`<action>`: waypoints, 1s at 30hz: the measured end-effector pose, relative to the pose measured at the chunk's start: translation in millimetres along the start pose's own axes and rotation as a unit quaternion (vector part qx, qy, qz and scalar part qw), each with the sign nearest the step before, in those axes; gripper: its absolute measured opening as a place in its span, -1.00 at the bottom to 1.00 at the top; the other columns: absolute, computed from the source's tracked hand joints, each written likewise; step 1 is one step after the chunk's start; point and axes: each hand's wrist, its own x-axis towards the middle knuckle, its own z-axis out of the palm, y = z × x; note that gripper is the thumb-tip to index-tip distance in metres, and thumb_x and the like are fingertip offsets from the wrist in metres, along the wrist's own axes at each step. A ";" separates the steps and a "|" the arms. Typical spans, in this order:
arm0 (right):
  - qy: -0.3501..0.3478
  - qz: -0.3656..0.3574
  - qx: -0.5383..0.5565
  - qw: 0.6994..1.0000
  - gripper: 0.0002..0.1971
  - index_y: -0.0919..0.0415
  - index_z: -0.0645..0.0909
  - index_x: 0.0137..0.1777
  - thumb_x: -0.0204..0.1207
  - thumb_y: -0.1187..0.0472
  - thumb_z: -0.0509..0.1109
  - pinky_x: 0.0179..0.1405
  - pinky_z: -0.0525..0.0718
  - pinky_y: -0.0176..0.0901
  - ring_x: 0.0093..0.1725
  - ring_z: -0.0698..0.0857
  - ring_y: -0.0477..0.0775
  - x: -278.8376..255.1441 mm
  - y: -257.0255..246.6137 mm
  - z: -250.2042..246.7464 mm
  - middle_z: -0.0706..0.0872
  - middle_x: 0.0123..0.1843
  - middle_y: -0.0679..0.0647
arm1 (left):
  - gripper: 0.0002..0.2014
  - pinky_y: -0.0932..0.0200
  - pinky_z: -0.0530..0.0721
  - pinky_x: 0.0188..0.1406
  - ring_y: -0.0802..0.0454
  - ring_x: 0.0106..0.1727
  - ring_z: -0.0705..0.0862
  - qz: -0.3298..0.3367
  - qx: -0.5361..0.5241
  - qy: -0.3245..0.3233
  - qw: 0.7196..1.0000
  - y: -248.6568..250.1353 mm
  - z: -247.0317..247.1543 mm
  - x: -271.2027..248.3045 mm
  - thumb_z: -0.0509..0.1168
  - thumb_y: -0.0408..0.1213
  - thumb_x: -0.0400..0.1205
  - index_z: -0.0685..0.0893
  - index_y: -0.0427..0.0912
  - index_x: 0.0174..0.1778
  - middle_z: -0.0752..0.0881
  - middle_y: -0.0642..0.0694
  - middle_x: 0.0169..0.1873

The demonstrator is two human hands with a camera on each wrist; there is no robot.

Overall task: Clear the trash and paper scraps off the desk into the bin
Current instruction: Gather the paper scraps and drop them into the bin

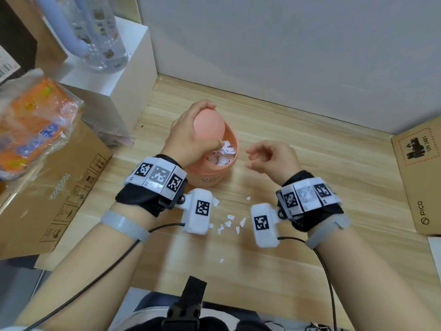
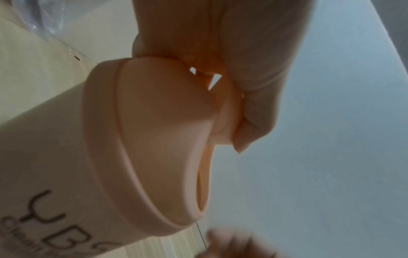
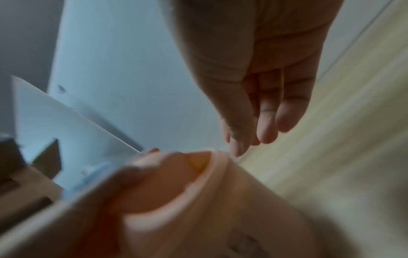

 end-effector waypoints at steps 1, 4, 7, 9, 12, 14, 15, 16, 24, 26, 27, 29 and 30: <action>-0.017 0.024 -0.024 0.999 -0.75 0.15 0.67 -0.11 0.24 0.39 0.56 -0.14 0.59 -0.34 -0.18 0.62 0.03 -3.9 17.5 4.4 0.68 -0.18 0.07 | -0.37 -0.20 0.49 0.34 -0.11 0.39 0.44 -0.001 -0.003 0.001 1.000 -0.4 -0.2 0.0 0.45 -0.11 0.17 0.35 0.60 -0.01 0.50 0.24 0.25; -0.081 0.080 -0.152 0.982 -0.56 0.19 0.63 0.10 0.19 0.28 0.62 -0.11 0.45 -0.40 -0.03 0.52 -0.02 -20.5 67.1 26.5 0.62 0.07 0.12 | -0.38 -0.15 0.49 0.36 -0.10 0.38 0.44 0.005 -0.014 0.005 1.000 -2.9 -0.2 0.8 0.46 -0.17 0.19 0.40 0.47 0.06 0.49 0.29 0.19; -0.095 0.060 -0.160 0.981 -0.31 0.17 0.55 0.21 0.02 0.20 0.69 0.17 0.31 -0.34 0.17 0.39 -0.01 -38.1 95.6 47.1 0.44 0.22 0.09 | -0.38 -0.08 0.51 0.34 -0.06 0.35 0.47 0.018 -0.016 0.009 1.000 -5.2 -0.3 1.7 0.47 -0.20 0.20 0.42 0.33 0.13 0.47 0.37 0.13; -0.106 0.017 -0.159 0.982 -0.24 0.19 0.56 0.20 -0.07 0.17 0.72 0.18 0.24 -0.32 0.19 0.34 -0.01 -45.1 104.6 56.3 0.42 0.22 0.08 | -0.38 0.01 0.52 0.31 -0.01 0.33 0.48 0.028 -0.013 0.010 0.999 -6.2 -0.3 1.7 0.48 -0.23 0.23 0.43 0.27 0.17 0.46 0.36 0.14; -0.139 -0.033 -0.168 0.975 -0.34 0.26 0.61 0.09 -0.07 0.23 0.71 0.02 0.27 -0.40 0.08 0.38 -0.04 -54.1 113.3 68.5 0.44 0.09 0.02 | -0.37 0.21 0.54 0.17 0.07 0.26 0.49 0.034 -0.016 0.011 0.999 -6.5 -0.8 1.6 0.50 -0.29 0.28 0.45 0.18 0.23 0.46 0.36 0.13; -0.143 -0.037 -0.140 0.979 -0.53 0.30 0.66 -0.02 0.02 0.35 0.66 -0.14 0.34 -0.53 -0.03 0.46 -0.02 -59.2 116.7 73.7 0.47 -0.01 -0.01 | -0.38 0.31 0.53 0.11 0.11 0.22 0.50 0.035 -0.019 0.011 0.999 -6.3 -1.0 2.0 0.49 -0.32 0.29 0.44 0.19 0.21 0.46 0.38 0.12; -0.137 -0.037 -0.122 0.982 -0.63 0.32 0.68 -0.08 0.08 0.40 0.63 -0.17 0.38 -0.55 -0.09 0.49 -0.01 -60.6 117.8 75.1 0.51 -0.06 0.00 | -0.38 0.32 0.53 0.10 0.13 0.20 0.50 0.036 -0.021 0.010 0.999 -6.3 -1.1 2.2 0.49 -0.32 0.29 0.43 0.19 0.19 0.46 0.39 0.11; -0.129 -0.039 -0.109 0.985 -0.72 0.34 0.71 -0.13 0.13 0.42 0.60 -0.19 0.39 -0.54 -0.14 0.51 -0.01 -60.9 118.1 75.8 0.57 -0.12 0.04 | -0.38 0.32 0.54 0.10 0.15 0.19 0.50 0.039 -0.021 0.008 0.999 -6.2 -1.3 2.3 0.49 -0.32 0.28 0.43 0.19 0.19 0.45 0.42 0.10; -0.141 -0.018 -0.140 0.980 -0.92 0.33 0.68 -0.23 0.28 0.42 0.49 -0.28 0.39 -0.60 -0.25 0.53 -0.09 -55.1 107.7 74.0 0.70 -0.25 0.09 | -0.39 0.18 0.57 0.19 0.17 0.17 0.53 0.042 -0.024 0.005 0.999 -7.5 -1.9 3.6 0.49 -0.31 0.28 0.43 0.21 0.18 0.46 0.43 0.09; -0.141 -0.013 -0.129 0.981 -0.88 0.31 0.63 -0.25 0.27 0.45 0.49 -0.31 0.41 -0.61 -0.37 0.50 -0.26 -54.9 104.6 78.3 0.58 -0.39 -0.11 | -0.39 0.15 0.57 0.22 0.15 0.18 0.53 0.041 -0.026 0.005 0.999 -7.7 -1.7 3.4 0.49 -0.31 0.28 0.42 0.22 0.18 0.46 0.45 0.08; -0.148 -0.017 -0.121 0.981 -0.86 0.29 0.60 -0.25 0.27 0.47 0.48 -0.32 0.42 -0.62 -0.40 0.51 -0.31 -54.9 101.6 81.8 0.53 -0.42 -0.17 | -0.39 0.16 0.57 0.23 0.15 0.18 0.53 0.041 -0.028 0.005 0.999 -7.9 -1.6 3.5 0.49 -0.31 0.29 0.42 0.21 0.18 0.46 0.45 0.08; -0.173 -0.034 -0.109 0.978 -0.84 0.28 0.58 -0.24 0.27 0.49 0.46 -0.30 0.41 -0.61 -0.39 0.51 -0.31 -54.5 95.1 90.0 0.53 -0.38 -0.12 | -0.39 0.19 0.56 0.21 0.16 0.18 0.52 0.042 -0.029 0.003 0.999 -8.4 -1.8 3.5 0.48 -0.31 0.29 0.42 0.21 0.18 0.46 0.45 0.08; -0.178 -0.043 -0.100 0.978 -0.83 0.26 0.58 -0.24 0.28 0.50 0.45 -0.27 0.40 -0.59 -0.36 0.50 -0.27 -53.0 92.8 93.3 0.54 -0.34 -0.08 | -0.39 0.21 0.55 0.19 0.15 0.18 0.52 0.043 -0.028 0.003 0.999 -8.3 -1.9 3.5 0.48 -0.31 0.29 0.42 0.22 0.18 0.46 0.44 0.08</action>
